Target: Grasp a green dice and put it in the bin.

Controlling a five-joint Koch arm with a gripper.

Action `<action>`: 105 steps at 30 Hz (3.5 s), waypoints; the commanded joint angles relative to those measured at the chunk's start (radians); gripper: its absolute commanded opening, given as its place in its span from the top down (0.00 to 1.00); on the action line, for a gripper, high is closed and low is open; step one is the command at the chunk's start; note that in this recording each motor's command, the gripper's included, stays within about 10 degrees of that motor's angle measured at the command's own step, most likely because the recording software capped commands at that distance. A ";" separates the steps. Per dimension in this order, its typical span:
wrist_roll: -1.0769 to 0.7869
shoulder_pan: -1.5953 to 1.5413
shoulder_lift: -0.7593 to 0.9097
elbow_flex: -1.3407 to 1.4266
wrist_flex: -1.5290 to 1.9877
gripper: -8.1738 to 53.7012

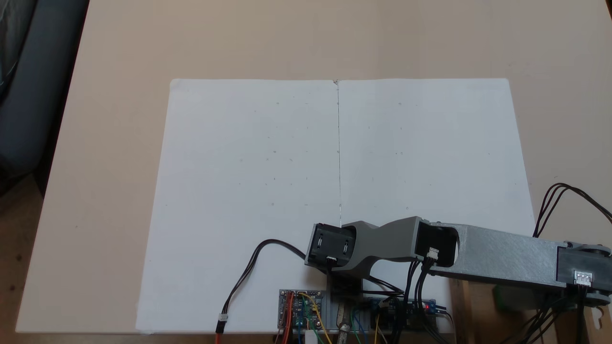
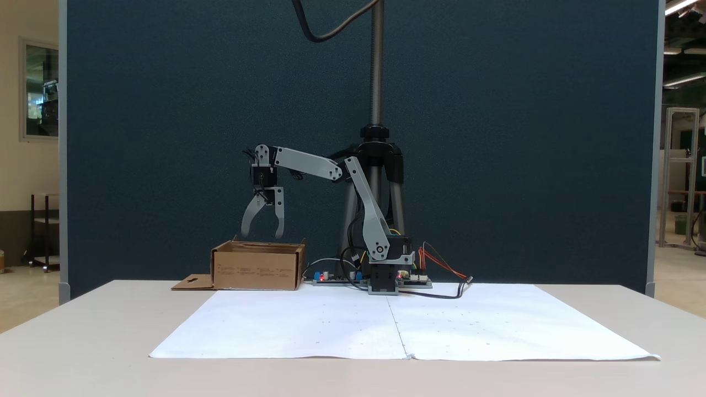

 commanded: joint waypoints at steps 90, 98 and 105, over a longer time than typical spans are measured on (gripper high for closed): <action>0.325 -1.789 1.221 2.260 -2.445 0.15; 0.321 -1.792 1.221 2.261 -2.680 0.15; 0.319 -1.787 1.218 2.260 -2.876 0.14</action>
